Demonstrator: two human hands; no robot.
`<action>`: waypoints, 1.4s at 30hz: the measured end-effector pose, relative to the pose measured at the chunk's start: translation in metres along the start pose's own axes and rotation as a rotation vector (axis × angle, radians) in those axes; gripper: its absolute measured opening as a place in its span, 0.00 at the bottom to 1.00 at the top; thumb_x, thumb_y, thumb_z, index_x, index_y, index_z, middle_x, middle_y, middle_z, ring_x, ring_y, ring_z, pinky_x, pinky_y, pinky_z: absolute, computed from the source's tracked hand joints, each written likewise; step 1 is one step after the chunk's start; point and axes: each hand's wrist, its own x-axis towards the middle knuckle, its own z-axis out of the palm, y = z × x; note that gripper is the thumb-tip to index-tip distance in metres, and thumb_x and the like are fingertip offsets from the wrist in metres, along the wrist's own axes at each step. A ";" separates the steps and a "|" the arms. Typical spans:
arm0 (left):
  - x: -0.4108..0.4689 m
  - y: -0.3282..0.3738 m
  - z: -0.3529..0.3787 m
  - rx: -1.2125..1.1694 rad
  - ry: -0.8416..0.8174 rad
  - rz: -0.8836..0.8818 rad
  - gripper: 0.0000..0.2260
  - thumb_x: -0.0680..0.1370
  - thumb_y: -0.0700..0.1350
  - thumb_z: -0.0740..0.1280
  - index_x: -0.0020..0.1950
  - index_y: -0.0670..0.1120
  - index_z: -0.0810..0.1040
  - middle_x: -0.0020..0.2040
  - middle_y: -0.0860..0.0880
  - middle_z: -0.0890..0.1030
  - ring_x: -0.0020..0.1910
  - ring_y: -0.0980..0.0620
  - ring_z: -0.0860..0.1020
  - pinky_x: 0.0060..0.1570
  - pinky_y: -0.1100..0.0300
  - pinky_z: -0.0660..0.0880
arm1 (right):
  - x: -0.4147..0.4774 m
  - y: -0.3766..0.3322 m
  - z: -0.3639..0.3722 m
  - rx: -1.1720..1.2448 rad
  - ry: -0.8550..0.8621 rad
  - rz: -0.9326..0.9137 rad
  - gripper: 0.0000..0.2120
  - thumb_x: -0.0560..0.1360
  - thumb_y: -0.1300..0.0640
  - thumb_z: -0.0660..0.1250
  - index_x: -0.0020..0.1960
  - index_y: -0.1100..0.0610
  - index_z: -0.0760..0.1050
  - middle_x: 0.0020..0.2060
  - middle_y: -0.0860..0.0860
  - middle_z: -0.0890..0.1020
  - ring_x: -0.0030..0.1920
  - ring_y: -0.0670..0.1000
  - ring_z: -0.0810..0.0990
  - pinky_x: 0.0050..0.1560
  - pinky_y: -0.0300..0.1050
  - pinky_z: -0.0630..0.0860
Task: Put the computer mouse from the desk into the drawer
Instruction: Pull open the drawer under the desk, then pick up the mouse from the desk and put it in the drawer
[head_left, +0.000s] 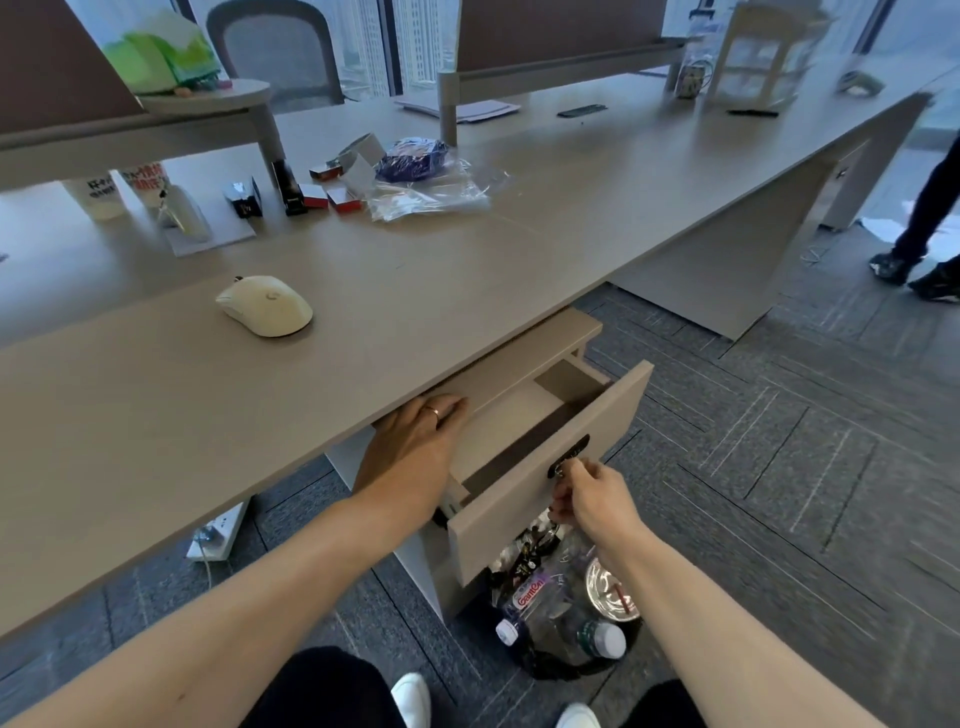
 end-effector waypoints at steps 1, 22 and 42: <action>-0.001 0.000 0.001 0.012 -0.006 -0.001 0.45 0.65 0.26 0.68 0.79 0.47 0.57 0.77 0.50 0.62 0.71 0.48 0.61 0.67 0.55 0.64 | -0.006 0.004 -0.008 -0.003 0.006 0.001 0.11 0.81 0.58 0.59 0.44 0.62 0.73 0.34 0.56 0.77 0.31 0.53 0.77 0.37 0.49 0.79; -0.020 0.016 0.002 0.061 0.026 -0.041 0.38 0.68 0.30 0.68 0.76 0.46 0.61 0.75 0.47 0.66 0.69 0.45 0.64 0.67 0.49 0.65 | -0.075 0.049 -0.114 0.002 0.082 0.027 0.11 0.79 0.58 0.59 0.42 0.62 0.73 0.33 0.57 0.77 0.31 0.55 0.77 0.38 0.51 0.79; -0.029 0.028 -0.018 -0.128 0.052 0.102 0.27 0.77 0.37 0.64 0.74 0.47 0.62 0.71 0.49 0.69 0.66 0.49 0.68 0.61 0.51 0.73 | -0.078 0.041 -0.127 -0.096 0.152 0.078 0.12 0.79 0.49 0.61 0.49 0.59 0.74 0.44 0.56 0.81 0.41 0.56 0.81 0.46 0.56 0.80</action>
